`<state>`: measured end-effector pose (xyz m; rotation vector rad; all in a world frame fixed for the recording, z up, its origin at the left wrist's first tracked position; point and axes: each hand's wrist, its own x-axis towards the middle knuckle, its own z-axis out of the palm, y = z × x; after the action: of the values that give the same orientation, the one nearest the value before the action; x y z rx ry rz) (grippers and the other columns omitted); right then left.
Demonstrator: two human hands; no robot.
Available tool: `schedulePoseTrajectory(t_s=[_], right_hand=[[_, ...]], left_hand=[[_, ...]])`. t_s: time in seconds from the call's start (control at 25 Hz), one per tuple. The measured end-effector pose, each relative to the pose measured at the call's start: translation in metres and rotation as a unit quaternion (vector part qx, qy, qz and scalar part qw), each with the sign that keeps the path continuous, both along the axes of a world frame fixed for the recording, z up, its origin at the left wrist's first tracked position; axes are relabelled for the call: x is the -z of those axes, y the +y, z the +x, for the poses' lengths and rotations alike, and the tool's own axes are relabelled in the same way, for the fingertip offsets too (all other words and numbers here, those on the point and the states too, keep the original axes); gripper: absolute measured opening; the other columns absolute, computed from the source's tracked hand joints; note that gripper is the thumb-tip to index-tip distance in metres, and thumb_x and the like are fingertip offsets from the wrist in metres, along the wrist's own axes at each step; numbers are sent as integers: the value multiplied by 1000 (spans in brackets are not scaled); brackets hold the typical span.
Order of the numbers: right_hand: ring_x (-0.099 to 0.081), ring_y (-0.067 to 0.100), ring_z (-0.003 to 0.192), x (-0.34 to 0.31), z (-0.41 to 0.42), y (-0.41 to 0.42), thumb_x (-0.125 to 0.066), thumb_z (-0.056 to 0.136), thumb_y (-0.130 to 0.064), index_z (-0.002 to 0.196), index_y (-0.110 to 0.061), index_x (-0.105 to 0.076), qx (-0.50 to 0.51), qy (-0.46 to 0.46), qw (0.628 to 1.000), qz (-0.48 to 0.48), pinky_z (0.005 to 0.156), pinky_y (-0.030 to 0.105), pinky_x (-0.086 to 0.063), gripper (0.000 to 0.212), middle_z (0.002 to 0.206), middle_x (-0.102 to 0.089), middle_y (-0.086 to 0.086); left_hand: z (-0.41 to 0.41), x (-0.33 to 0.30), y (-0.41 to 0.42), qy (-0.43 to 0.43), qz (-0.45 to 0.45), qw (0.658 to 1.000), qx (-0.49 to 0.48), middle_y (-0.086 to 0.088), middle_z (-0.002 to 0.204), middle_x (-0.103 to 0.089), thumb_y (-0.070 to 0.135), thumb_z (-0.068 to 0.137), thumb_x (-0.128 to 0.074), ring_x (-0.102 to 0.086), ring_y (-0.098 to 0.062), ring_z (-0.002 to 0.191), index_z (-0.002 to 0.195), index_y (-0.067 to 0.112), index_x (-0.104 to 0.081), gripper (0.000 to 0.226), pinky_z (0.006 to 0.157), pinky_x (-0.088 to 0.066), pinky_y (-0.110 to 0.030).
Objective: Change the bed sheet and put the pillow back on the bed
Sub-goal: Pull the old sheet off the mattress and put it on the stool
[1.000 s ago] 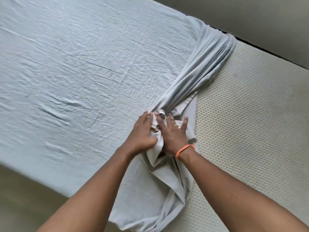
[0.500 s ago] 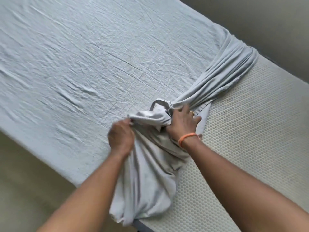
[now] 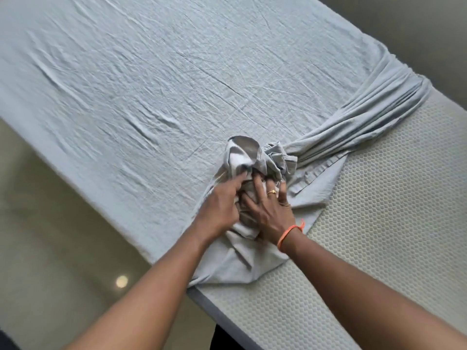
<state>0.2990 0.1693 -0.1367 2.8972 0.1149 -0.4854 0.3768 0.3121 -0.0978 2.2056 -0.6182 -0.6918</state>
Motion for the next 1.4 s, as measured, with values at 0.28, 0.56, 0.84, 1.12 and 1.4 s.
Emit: schedulePoseTrajectory(t_s=[0.28, 0.56, 0.84, 1.12, 1.4], right_hand=[[-68, 29, 90, -45, 59, -23, -38, 87, -26, 101, -20, -64, 59, 45, 991, 110, 90, 46, -34, 31, 99, -69, 7], [-58, 25, 111, -78, 30, -102, -62, 80, -30, 117, -24, -55, 238, 286, 904, 209, 85, 33, -38, 38, 119, -64, 4], [-19, 41, 143, -48, -41, -76, -53, 71, -81, 151, -47, -12, 425, -60, 886, 174, 101, 71, -23, 97, 157, -4, 21], [-49, 47, 121, -14, 39, -66, -71, 73, -55, 148, -42, -16, 253, 19, 963, 90, 98, 71, -28, 94, 152, -20, 30], [-60, 31, 103, -47, 137, -81, -60, 74, -45, 103, -25, -64, 410, 77, 902, 115, 88, 51, -28, 35, 108, -67, 6]], left_hand=[[-75, 25, 5, -127, 279, 937, 167, -22, 160, 12, 58, 61, -71, 9, -48, 147, 153, 8, 18, 137, 110, -3, -74], [-2, 29, -89, 14, 114, 975, 190, -17, 107, -67, 20, 92, -50, -62, -34, 101, 107, 16, -64, 21, 76, -45, -36], [15, 49, -83, 445, 121, 881, -104, -15, 94, -73, 6, 86, -61, -70, -24, 81, 105, 1, -66, 21, 69, -60, -32], [27, 39, -32, 66, 120, 977, -164, -9, 103, -64, 34, 76, -75, -60, -30, 105, 110, 12, -59, 43, 77, -48, -33], [-67, 37, 66, -176, 352, 919, 38, -16, 138, -49, 74, 51, -75, -51, -35, 114, 139, 6, -50, 114, 86, -40, -50]])
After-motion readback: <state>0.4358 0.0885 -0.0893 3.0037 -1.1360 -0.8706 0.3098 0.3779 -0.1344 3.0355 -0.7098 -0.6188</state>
